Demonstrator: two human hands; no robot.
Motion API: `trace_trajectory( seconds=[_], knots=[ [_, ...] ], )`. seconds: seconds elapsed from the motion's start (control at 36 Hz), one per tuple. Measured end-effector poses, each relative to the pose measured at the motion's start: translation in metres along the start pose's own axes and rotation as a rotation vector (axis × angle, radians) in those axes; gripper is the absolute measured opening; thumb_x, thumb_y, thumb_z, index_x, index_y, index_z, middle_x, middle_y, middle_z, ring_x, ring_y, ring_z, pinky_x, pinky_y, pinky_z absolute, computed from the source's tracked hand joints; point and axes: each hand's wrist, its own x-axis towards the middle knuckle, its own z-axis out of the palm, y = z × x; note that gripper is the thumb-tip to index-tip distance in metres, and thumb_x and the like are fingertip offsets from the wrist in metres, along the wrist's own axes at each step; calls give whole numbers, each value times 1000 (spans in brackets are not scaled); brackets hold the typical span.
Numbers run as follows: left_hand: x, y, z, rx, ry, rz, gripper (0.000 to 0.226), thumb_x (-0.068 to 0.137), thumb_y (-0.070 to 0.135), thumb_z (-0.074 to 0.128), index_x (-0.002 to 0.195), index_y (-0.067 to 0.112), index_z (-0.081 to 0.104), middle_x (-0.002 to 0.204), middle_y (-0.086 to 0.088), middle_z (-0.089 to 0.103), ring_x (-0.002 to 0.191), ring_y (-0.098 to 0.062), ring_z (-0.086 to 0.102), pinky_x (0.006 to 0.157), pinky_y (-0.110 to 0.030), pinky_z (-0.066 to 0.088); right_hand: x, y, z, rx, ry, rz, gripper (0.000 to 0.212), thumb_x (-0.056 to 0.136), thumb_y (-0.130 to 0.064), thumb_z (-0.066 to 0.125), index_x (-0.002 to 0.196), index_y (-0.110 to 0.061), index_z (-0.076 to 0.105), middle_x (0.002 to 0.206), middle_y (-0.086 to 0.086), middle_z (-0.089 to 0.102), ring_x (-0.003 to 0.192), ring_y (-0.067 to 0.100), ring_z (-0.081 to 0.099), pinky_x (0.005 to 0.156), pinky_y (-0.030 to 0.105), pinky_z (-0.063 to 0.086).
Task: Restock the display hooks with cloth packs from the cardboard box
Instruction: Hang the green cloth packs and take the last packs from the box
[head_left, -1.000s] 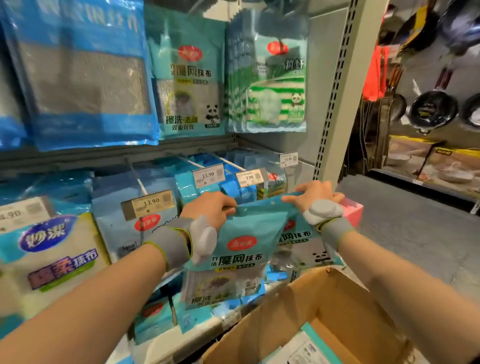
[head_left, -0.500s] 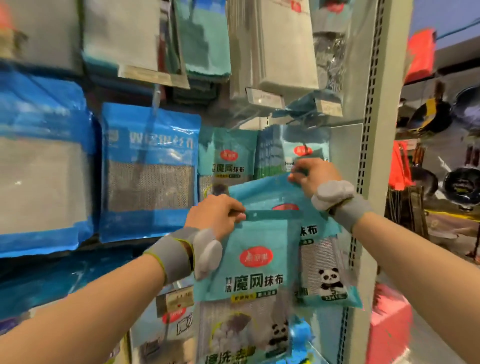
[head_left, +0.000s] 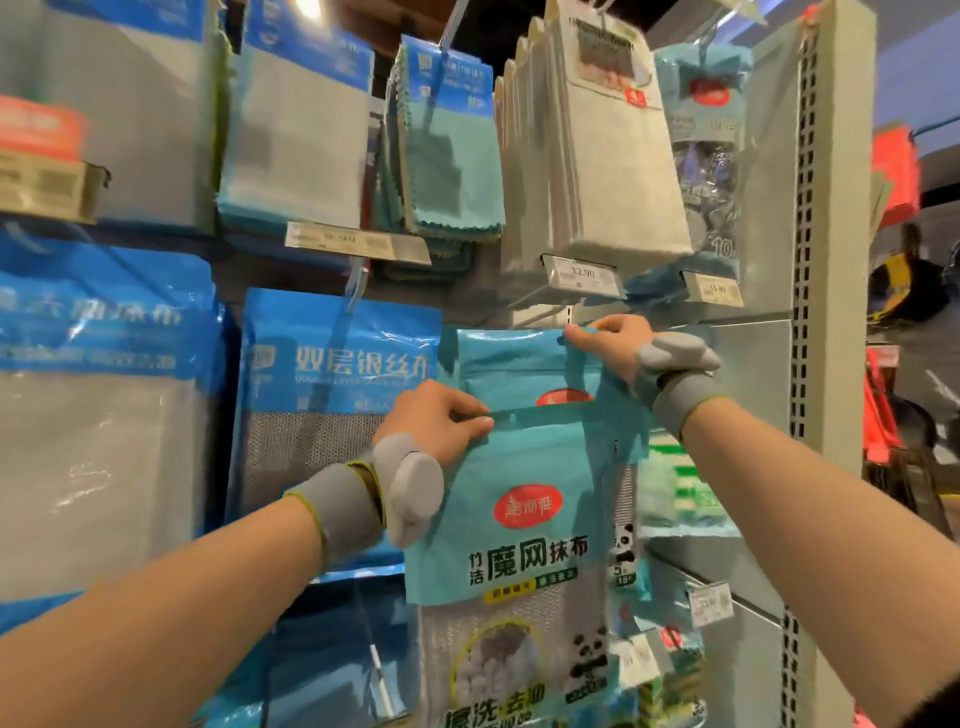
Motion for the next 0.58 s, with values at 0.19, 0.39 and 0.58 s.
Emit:
trace_trajectory(
  seconds=[0.19, 0.39, 0.58],
  knots=[
    [14, -4, -7, -97, -6, 44, 20, 86, 19, 65, 105, 15, 72, 98, 0, 72, 87, -5, 60, 83, -16, 43, 10, -8, 0, -49, 125, -15, 28, 72, -65, 56, 90, -44, 59, 118, 5, 63, 115, 32, 53, 99, 45, 44],
    [22, -9, -10, -71, -11, 52, 21, 86, 20, 65, 105, 15, 72, 103, 1, 72, 90, -8, 62, 87, -21, 47, 30, -17, 1, -76, 199, 55, 55, 78, -56, 51, 131, -39, 47, 132, 14, 53, 121, 36, 49, 102, 45, 42],
    [29, -9, -11, -75, 0, 59, 21, 87, 21, 64, 104, 14, 73, 101, -1, 73, 90, -8, 62, 89, -21, 46, 52, -16, -4, -186, 171, 136, 55, 88, -45, 48, 137, -23, 41, 143, 18, 39, 125, 37, 45, 105, 42, 39]
  ],
)
